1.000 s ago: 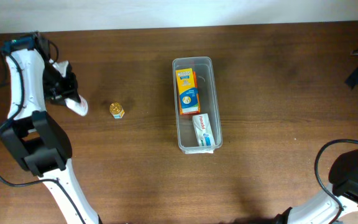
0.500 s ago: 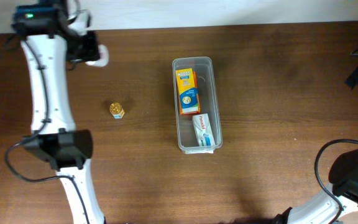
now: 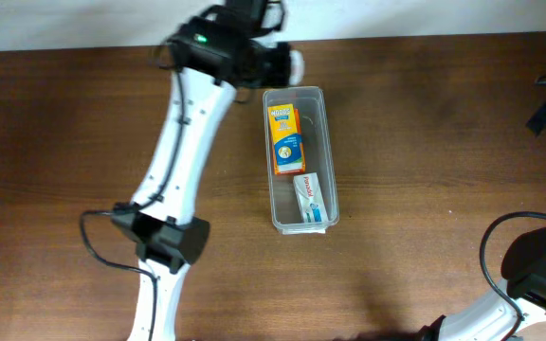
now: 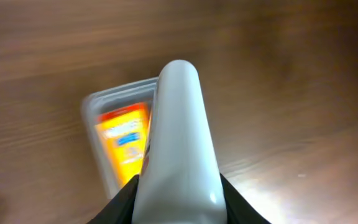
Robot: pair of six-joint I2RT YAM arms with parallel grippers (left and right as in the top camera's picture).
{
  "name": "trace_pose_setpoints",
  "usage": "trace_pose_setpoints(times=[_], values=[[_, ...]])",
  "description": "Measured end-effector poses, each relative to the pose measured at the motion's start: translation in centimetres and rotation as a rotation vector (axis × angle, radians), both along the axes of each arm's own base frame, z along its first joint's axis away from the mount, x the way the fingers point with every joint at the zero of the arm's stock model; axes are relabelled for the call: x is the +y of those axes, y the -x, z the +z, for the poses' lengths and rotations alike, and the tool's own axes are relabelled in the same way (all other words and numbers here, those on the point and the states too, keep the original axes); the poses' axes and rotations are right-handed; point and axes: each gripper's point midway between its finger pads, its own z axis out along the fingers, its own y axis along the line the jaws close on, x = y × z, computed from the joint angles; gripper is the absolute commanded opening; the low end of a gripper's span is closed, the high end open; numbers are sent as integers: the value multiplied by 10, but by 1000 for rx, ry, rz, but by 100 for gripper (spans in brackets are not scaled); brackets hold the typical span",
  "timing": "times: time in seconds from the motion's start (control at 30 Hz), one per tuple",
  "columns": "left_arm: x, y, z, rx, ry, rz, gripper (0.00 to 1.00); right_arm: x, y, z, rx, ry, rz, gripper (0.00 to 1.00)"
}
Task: Pack container
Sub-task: 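Lift the white bottle and carry it right over the container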
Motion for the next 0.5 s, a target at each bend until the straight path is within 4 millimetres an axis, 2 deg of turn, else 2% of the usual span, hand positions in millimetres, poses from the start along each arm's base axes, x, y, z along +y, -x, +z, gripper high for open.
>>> trace_pose_setpoints(times=[0.1,0.27,0.37,0.5], values=[[-29,10,4,-6,34,-12,8,0,0,0,0,0,0,98],[-47,21,1,13,39,7,8,0,0,0,0,0,0,98],[-55,22,-9,35,33,15,8,0,0,0,0,0,0,98],[-63,21,-32,85,18,44,8,0,0,0,-1,0,-1,98]])
